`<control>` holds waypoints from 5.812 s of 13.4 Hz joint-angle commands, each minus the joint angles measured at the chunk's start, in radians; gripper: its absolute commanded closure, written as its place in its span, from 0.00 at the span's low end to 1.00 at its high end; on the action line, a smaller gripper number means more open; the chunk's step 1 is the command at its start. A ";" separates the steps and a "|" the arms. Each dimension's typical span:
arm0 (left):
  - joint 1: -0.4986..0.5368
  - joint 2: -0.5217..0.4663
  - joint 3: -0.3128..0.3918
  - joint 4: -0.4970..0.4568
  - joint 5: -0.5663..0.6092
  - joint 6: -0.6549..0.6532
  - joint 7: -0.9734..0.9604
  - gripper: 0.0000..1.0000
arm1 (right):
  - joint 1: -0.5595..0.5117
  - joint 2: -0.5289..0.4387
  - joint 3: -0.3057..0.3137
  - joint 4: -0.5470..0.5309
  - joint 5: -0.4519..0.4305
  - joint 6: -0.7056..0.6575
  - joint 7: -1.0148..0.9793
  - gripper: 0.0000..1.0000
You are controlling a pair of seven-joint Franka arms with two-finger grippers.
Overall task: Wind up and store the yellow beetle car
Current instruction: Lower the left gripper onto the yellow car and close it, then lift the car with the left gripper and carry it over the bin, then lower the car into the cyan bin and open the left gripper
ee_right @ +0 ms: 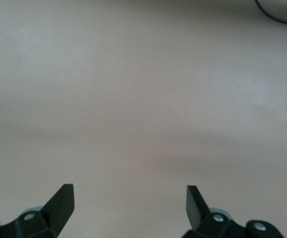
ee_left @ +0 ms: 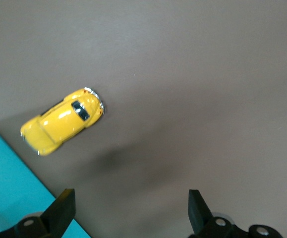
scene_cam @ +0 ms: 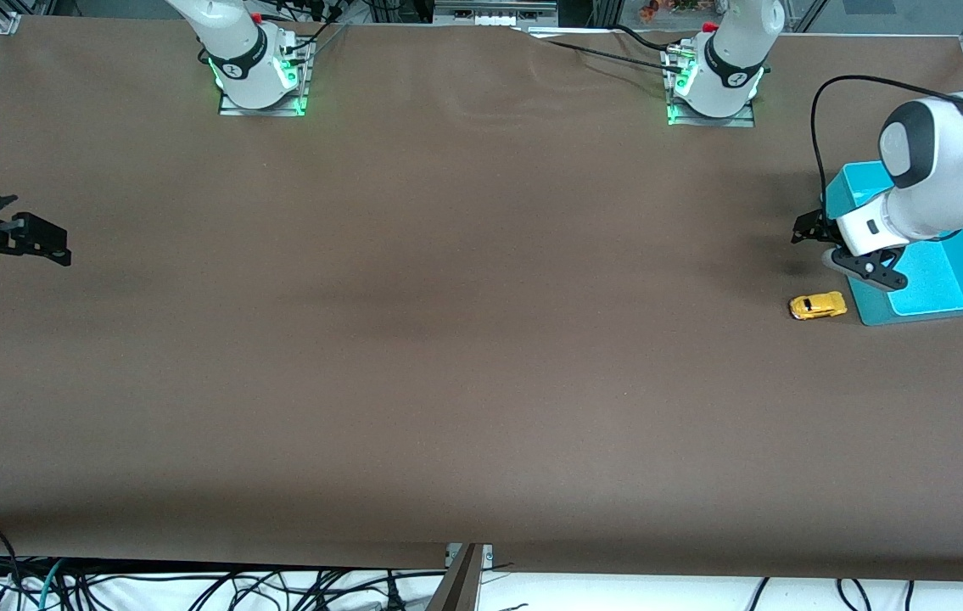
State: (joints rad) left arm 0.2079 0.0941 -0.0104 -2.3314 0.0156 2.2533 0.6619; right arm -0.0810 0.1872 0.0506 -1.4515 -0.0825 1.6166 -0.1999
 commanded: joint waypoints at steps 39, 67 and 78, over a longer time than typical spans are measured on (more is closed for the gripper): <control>0.102 0.093 -0.002 0.124 -0.055 -0.067 0.742 1.00 | -0.002 -0.063 0.003 -0.056 0.038 -0.078 0.142 0.00; 0.430 0.090 0.001 -0.086 0.420 0.115 0.964 1.00 | -0.002 -0.063 0.003 -0.056 0.038 -0.078 0.142 0.00; 0.453 0.118 0.000 -0.118 0.454 0.147 0.955 0.00 | -0.002 -0.063 0.003 -0.056 0.038 -0.078 0.142 0.00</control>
State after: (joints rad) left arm 0.6494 0.2380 -0.0004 -2.4462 0.4465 2.3989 1.6028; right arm -0.0791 0.1183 0.0499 -1.5266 -0.0598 1.5432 -0.0701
